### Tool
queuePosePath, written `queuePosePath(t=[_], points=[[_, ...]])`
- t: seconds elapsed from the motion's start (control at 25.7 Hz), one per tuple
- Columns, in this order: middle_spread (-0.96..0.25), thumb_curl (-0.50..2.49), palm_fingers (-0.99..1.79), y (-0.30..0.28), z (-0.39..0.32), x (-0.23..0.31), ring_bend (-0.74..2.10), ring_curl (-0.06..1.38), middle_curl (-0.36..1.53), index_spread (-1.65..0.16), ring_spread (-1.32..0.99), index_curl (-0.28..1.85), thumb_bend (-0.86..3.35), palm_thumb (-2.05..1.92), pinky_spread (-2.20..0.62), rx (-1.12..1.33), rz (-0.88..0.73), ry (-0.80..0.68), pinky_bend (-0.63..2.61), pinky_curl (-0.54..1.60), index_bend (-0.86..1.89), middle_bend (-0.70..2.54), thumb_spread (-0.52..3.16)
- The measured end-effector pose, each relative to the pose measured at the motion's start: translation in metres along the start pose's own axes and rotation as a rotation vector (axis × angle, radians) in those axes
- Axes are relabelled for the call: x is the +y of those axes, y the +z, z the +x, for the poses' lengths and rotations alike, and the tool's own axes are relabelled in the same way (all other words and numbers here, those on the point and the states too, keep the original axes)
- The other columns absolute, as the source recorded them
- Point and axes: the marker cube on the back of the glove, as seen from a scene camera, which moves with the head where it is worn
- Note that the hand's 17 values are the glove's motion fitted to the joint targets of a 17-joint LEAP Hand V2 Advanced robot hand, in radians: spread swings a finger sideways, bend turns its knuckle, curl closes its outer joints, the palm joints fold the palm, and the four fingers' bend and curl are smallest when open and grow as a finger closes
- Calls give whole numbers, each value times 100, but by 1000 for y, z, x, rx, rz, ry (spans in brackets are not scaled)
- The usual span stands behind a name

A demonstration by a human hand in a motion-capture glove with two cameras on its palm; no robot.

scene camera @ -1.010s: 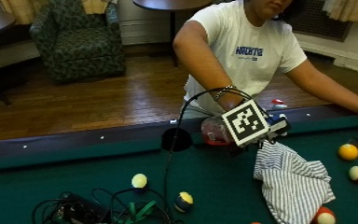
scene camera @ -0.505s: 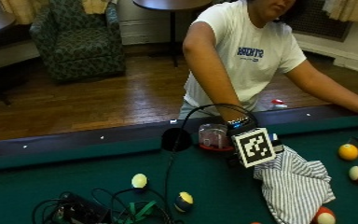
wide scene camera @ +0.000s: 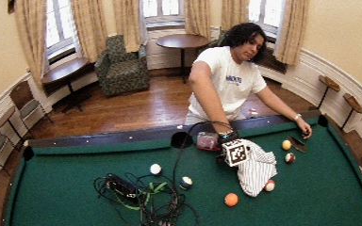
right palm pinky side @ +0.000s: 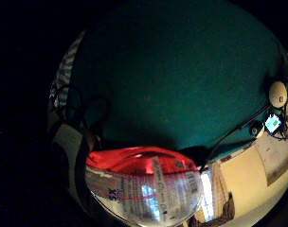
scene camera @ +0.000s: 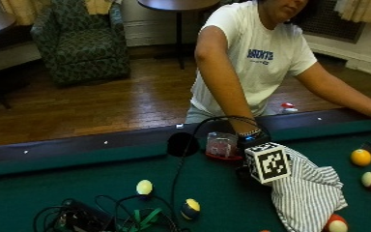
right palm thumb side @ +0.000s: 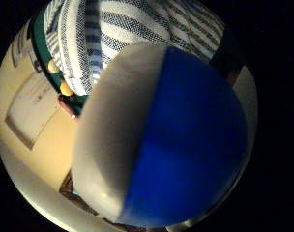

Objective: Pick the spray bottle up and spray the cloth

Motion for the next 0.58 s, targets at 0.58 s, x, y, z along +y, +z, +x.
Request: queuePosePath(t=[0.58], points=[[-22, 80, 138, -105, -40, 70, 70, 46, 52, -28, -18, 59, -3, 91, -28, -265, 299, -284, 42, 39, 27, 59, 30]])
